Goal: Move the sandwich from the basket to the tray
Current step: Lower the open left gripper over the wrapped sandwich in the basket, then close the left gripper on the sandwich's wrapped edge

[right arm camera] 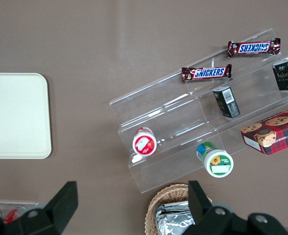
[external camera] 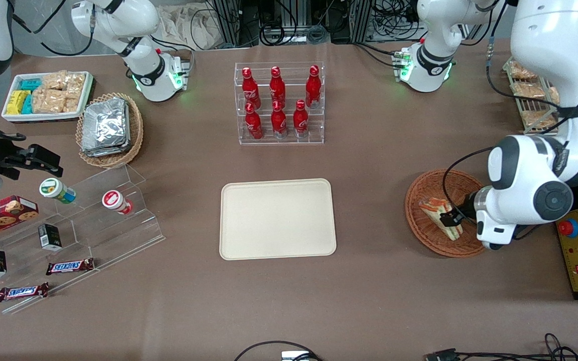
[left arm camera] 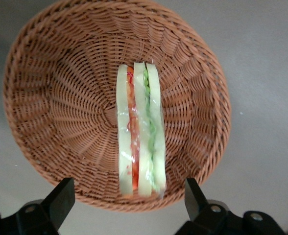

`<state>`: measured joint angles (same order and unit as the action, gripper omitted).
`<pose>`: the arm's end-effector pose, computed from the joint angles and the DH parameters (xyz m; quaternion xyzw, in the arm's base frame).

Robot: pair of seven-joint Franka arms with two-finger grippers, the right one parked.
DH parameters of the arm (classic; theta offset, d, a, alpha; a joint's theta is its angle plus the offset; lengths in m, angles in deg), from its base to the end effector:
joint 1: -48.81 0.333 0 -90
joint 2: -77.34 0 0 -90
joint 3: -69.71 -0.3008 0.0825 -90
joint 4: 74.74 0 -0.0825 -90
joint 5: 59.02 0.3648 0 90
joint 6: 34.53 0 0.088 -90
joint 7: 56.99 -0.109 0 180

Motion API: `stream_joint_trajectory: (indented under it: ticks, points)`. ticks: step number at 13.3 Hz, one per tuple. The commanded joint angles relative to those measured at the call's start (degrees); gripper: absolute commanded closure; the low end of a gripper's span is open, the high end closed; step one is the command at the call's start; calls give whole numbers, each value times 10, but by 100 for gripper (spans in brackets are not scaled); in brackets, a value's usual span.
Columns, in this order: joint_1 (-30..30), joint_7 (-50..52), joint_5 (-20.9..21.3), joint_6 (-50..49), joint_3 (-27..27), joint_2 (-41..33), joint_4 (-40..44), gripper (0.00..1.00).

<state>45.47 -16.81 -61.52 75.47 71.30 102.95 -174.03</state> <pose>0.6055 -0.0541 0.2998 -0.9414 -0.3102 0.1294 0.0262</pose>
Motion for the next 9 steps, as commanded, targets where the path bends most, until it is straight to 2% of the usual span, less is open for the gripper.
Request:
stream_joint_trajectory:
  ticks: [1, 8, 9]
  points:
    - [-3, 20, -8, 30, -2, 24, 1, 1]
    - [-5, 37, -8, 121, -1, 37, -65, 2]
    - [-5, 32, -6, 120, -1, 35, -66, 25]
